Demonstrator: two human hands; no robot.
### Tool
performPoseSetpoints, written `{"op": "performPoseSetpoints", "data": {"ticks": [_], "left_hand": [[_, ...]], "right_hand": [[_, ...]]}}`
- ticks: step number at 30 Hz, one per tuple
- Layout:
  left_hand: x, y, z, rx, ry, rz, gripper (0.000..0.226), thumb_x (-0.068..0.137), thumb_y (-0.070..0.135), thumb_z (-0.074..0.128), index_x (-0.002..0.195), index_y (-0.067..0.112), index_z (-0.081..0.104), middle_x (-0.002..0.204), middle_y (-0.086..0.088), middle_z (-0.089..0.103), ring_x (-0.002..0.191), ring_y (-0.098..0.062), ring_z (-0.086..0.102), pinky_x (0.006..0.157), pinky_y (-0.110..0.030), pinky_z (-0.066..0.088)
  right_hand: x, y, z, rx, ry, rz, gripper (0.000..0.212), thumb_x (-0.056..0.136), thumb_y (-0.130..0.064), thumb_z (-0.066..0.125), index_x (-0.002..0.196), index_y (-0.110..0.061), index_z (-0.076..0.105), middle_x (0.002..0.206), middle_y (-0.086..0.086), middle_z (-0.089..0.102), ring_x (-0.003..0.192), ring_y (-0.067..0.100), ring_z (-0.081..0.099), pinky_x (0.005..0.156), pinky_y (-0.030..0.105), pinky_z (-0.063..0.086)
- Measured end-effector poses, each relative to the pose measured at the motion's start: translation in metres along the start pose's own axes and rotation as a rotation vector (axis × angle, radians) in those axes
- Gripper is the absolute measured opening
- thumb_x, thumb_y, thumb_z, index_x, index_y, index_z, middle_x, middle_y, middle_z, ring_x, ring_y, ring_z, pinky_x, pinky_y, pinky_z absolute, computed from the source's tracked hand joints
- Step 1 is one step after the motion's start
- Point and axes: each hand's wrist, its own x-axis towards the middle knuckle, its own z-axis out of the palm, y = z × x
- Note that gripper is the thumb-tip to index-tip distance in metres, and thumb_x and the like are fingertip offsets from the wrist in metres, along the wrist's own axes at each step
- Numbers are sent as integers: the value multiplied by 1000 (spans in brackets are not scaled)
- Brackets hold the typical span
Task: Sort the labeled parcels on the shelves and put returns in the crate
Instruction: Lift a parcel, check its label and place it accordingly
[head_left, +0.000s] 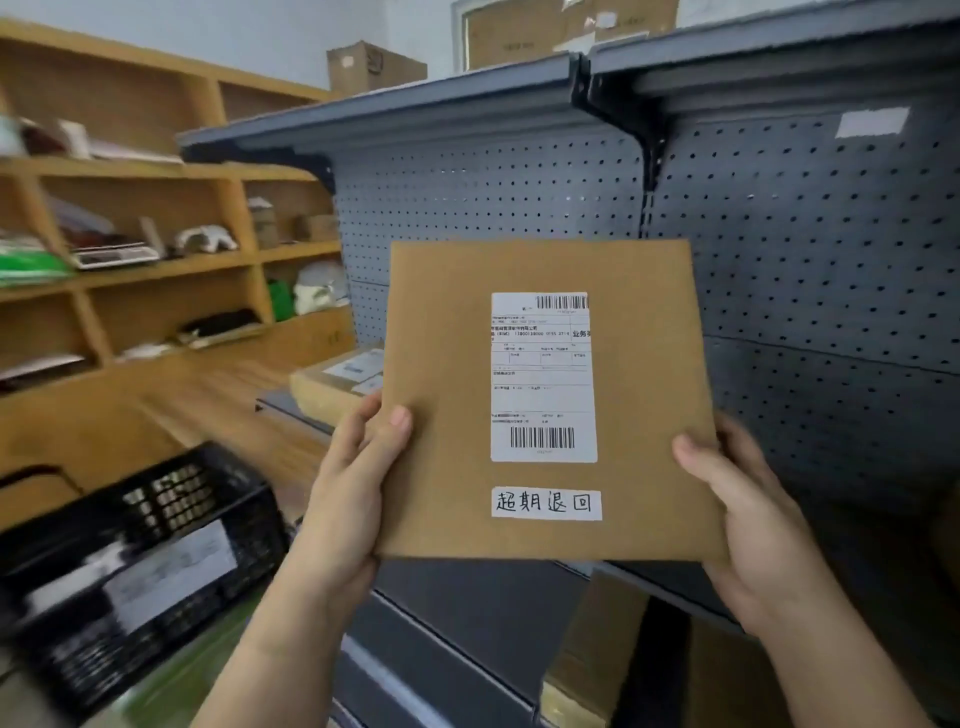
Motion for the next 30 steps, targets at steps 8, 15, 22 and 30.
{"op": "performPoseSetpoints", "data": {"ticks": [8, 15, 22, 30], "left_hand": [[-60, 38, -115, 112, 388, 53, 50, 84, 50, 65, 131, 36, 59, 115, 1, 75, 107, -23, 72, 92, -52, 58], [-68, 61, -219, 90, 615, 99, 54, 82, 49, 67, 133, 35, 58, 113, -3, 76, 105, -25, 73, 90, -52, 58], [-25, 68, -319, 75, 679, 66, 53, 77, 53, 69, 129, 41, 61, 116, -3, 74, 104, -27, 74, 84, -57, 60], [27, 59, -413, 84, 751, 0, 51, 81, 54, 67, 129, 39, 59, 114, -2, 75, 105, -29, 73, 87, -60, 60]], "right_hand": [[6, 61, 124, 88, -375, 187, 58, 75, -35, 70, 132, -37, 62, 117, -3, 76, 104, 20, 74, 84, 47, 55], [9, 110, 252, 103, -566, 277, 49, 78, -30, 68, 126, -35, 64, 114, 1, 77, 102, 23, 74, 84, 45, 55], [25, 162, 357, 105, -607, 313, 51, 78, -30, 69, 129, -36, 62, 112, -1, 78, 97, 22, 76, 75, 40, 57], [55, 227, 452, 77, -627, 405, 54, 78, -31, 71, 131, -41, 62, 118, 3, 76, 109, 29, 71, 96, 54, 55]]}}
